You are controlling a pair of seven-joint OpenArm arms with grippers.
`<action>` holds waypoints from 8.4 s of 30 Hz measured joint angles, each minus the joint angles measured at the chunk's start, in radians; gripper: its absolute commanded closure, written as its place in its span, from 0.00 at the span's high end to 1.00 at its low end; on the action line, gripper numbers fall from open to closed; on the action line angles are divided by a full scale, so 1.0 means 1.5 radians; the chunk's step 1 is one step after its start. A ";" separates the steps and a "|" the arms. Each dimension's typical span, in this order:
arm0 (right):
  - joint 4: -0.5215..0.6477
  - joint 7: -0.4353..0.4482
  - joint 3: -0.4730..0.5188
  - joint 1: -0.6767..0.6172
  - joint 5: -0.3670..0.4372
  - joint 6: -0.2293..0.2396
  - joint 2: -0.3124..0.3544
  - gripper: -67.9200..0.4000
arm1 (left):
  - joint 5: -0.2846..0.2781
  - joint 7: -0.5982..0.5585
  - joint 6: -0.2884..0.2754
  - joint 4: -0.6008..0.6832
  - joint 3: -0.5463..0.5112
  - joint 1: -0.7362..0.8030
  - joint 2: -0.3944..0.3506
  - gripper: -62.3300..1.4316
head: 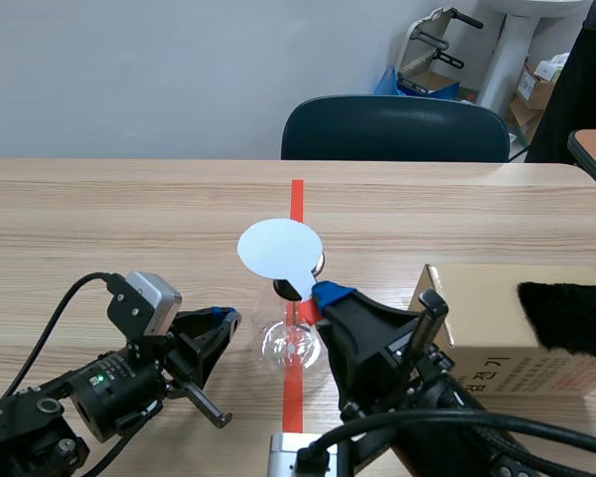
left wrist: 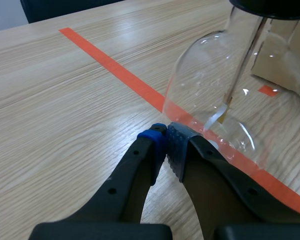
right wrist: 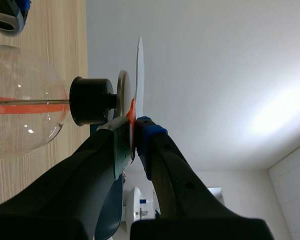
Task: Do the electroscope experiment
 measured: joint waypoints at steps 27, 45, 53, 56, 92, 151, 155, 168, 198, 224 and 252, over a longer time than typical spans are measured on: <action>0.000 -0.394 0.000 -0.002 0.003 0.000 0.000 0.03 | 0.060 -0.025 -0.010 0.000 0.000 0.032 -0.023 0.07; 0.000 -0.280 0.000 -0.002 0.000 0.000 0.000 0.03 | 0.060 -0.025 -0.010 0.000 0.000 0.032 -0.023 0.07; 0.000 -0.163 0.000 -0.002 -0.003 0.000 0.000 0.03 | 0.060 -0.025 -0.010 0.000 0.000 0.032 -0.023 0.07; 0.000 -0.121 0.000 -0.002 -0.003 0.000 0.000 0.03 | 0.060 -0.025 -0.010 0.000 0.000 0.032 -0.023 0.07; 0.000 -0.200 0.000 -0.002 -0.003 0.000 0.000 0.03 | 0.060 -0.025 -0.010 0.000 0.000 0.032 -0.023 0.07; 0.000 -0.437 0.000 -0.002 -0.002 0.000 0.000 0.03 | 0.060 -0.023 -0.010 0.000 0.000 0.032 -0.022 0.07; 0.000 -0.437 0.000 -0.002 -0.002 0.000 0.000 0.03 | 0.060 -0.023 -0.010 0.000 0.000 0.032 -0.022 0.07; 0.000 -0.437 0.000 -0.002 -0.002 0.000 0.000 0.03 | 0.060 -0.023 -0.010 0.000 0.000 0.032 -0.022 0.07; 0.000 -0.329 0.000 -0.002 -0.002 0.000 0.000 0.03 | 0.060 -0.023 -0.010 0.000 0.000 0.032 -0.022 0.07; 0.000 -0.017 0.000 -0.002 -0.003 0.000 0.000 0.03 | 0.060 -0.023 -0.010 0.000 0.000 0.032 -0.023 0.07; 0.000 -0.016 0.000 -0.002 -0.003 0.000 0.000 0.03 | 0.060 -0.023 -0.010 0.000 0.000 0.032 -0.023 0.07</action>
